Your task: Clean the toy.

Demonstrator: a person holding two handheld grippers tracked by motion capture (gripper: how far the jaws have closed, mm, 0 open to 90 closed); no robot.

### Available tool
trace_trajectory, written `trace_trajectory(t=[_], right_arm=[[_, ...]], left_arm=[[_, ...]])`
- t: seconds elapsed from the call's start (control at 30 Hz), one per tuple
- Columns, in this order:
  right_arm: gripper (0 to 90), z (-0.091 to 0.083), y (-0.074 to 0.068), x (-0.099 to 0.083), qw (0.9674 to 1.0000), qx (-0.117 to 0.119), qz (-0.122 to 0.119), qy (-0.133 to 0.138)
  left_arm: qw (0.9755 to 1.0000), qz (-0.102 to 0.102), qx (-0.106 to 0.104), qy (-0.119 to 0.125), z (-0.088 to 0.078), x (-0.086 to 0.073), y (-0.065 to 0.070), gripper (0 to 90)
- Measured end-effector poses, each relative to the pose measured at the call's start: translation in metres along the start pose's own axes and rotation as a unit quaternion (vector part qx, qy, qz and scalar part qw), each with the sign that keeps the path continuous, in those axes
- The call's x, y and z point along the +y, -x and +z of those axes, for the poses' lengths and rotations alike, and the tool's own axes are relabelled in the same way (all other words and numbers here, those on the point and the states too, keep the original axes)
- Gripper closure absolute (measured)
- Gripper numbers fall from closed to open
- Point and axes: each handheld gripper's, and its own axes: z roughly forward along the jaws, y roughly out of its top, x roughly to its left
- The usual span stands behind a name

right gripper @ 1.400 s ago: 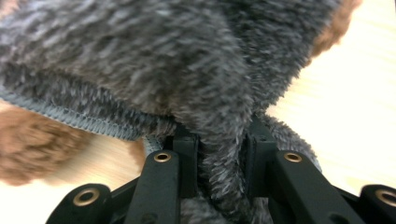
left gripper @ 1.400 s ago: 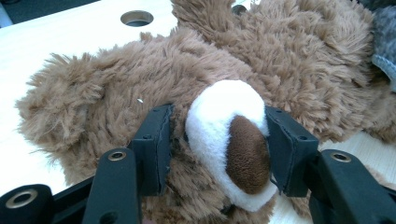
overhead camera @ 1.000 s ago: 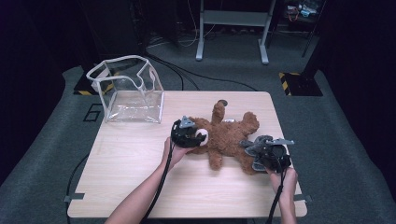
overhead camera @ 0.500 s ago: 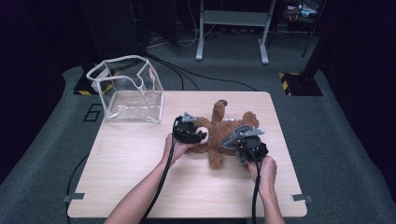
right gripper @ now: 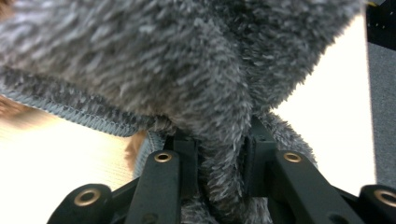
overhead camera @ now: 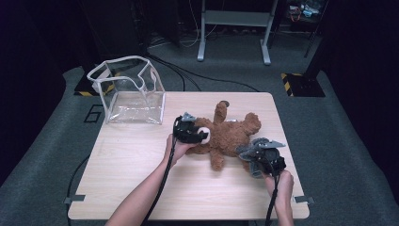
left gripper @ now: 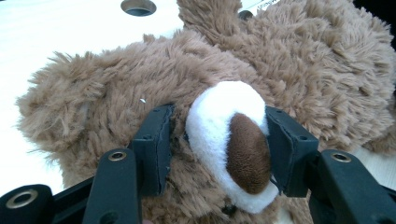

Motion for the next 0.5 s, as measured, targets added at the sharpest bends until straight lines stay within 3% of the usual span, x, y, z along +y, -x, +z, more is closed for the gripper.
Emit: trace_trajectory(t=[0.1,0.2,0.33,0.5], right_arm=[[70.7,-0.013,-0.001,0.007,0.9995,0.000,-0.003,0.030],[70.7,-0.019,-0.014,0.020,0.9984,0.007,-0.021,0.051],[70.8,0.003,-0.026,0.035,0.9987,0.002,-0.036,0.035],[71.0,0.025,-0.021,0.044,0.9997,0.012,-0.002,0.020]], left_arm=[[1.0000,-0.005,-0.001,0.000,0.001,0.002,-0.002,46.4],[0.9999,-0.010,0.000,-0.002,0.002,0.004,-0.003,46.3],[1.0000,-0.005,0.004,-0.002,0.002,0.008,-0.003,45.5],[0.9997,0.019,0.011,0.011,-0.004,0.011,0.002,38.9]])
